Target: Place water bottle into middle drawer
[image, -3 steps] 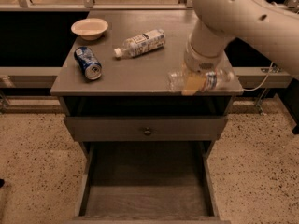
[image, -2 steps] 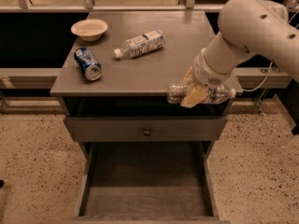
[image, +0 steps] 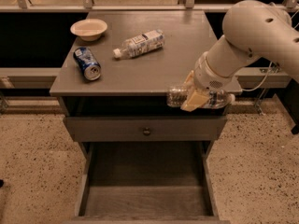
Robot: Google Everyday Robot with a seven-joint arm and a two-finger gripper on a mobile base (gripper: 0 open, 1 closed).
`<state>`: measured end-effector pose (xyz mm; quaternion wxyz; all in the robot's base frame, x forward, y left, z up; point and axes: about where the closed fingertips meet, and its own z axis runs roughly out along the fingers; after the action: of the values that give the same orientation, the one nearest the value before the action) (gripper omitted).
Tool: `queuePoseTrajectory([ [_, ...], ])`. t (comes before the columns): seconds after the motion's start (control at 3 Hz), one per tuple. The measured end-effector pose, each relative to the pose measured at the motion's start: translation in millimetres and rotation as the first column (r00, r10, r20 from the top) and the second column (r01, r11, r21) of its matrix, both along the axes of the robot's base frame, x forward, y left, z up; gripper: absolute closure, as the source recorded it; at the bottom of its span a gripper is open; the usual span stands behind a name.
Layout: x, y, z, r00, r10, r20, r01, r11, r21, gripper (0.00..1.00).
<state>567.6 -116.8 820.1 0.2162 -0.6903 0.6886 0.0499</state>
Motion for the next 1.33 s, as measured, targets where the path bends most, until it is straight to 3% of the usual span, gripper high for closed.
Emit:
queuePoseTrajectory([
  [0.33,-19.8,14.2,-11.6,0.9999,-0.001,0.014,0.000,0.996,0.084,1.00],
  [0.67,-67.2,41.8,-32.2,0.9993,0.004,0.038,-0.008,0.993,0.120,1.00],
  [1.0,-69.1,40.5,-39.1,0.9997,0.010,0.021,-0.012,0.994,0.109,1.00],
  [1.33,-61.6,45.8,-60.8,1.0000,0.001,-0.010,0.000,0.990,0.140,1.00],
])
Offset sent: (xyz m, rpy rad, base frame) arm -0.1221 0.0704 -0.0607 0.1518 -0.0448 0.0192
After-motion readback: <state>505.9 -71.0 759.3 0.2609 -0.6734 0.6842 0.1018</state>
